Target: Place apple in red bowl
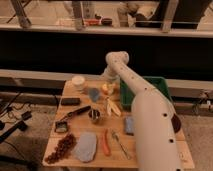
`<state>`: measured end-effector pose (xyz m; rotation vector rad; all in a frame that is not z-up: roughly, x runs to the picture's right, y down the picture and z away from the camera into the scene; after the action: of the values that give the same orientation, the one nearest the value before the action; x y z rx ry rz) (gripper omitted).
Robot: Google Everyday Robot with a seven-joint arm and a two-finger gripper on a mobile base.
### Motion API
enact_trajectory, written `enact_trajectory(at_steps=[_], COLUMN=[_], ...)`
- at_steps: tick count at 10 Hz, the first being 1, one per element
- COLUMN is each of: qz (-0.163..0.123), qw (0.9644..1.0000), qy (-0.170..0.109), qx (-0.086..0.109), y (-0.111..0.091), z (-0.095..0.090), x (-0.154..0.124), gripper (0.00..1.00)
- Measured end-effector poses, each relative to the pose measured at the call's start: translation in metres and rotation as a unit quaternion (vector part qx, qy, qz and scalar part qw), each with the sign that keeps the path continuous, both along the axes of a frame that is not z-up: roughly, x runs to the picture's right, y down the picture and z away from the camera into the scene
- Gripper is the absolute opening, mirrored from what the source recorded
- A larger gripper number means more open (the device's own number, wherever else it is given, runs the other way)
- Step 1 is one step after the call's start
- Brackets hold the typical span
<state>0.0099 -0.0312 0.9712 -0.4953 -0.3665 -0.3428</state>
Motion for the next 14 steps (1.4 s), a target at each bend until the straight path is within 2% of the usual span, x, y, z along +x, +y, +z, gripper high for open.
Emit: enact_trajectory(at_steps=[3,7,14], qz=[-0.001,-0.004,-0.005], qw=[1.0,0.9998,0.9998], qy=[-0.002,0.006,0.006], qx=[-0.003,-0.02,-0.02], y=[0.001,0.008,0.008], z=[0.007,0.015,0.016], x=[-0.004,0.003,0.003], gripper=[0.8,0.8,0.8])
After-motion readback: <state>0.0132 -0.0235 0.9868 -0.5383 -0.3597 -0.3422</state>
